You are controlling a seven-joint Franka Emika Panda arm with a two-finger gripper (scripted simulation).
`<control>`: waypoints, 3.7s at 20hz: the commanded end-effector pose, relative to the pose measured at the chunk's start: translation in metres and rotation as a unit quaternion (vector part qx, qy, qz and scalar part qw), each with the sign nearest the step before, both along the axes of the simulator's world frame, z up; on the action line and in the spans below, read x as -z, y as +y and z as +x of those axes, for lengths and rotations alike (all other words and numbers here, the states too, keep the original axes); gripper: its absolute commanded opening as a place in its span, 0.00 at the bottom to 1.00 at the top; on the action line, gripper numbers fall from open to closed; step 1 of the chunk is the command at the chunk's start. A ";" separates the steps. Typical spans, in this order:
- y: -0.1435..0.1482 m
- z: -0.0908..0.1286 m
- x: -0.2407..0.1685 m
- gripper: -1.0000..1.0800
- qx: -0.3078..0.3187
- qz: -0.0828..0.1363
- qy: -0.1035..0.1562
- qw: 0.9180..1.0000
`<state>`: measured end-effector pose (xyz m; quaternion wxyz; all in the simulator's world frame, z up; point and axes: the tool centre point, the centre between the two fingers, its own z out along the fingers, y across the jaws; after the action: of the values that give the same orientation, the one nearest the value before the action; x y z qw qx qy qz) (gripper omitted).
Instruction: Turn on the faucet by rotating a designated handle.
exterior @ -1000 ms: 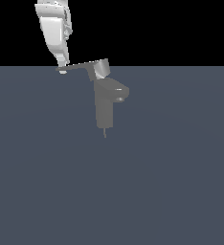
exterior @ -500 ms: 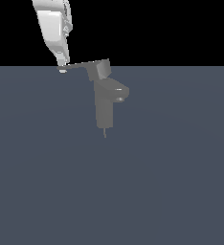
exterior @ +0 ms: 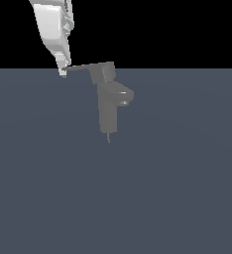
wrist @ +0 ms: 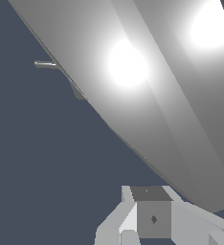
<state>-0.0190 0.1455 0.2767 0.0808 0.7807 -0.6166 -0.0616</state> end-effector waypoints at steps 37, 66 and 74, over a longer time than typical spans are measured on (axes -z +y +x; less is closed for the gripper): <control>-0.121 -0.052 -0.018 0.00 -0.005 0.000 0.000 1.000; -0.198 -0.003 -0.013 0.00 -0.011 0.001 0.001 1.000; -0.214 0.015 -0.011 0.00 -0.008 0.001 0.000 1.000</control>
<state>-0.0075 -0.0521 0.2896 0.0793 0.7927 -0.6012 -0.0623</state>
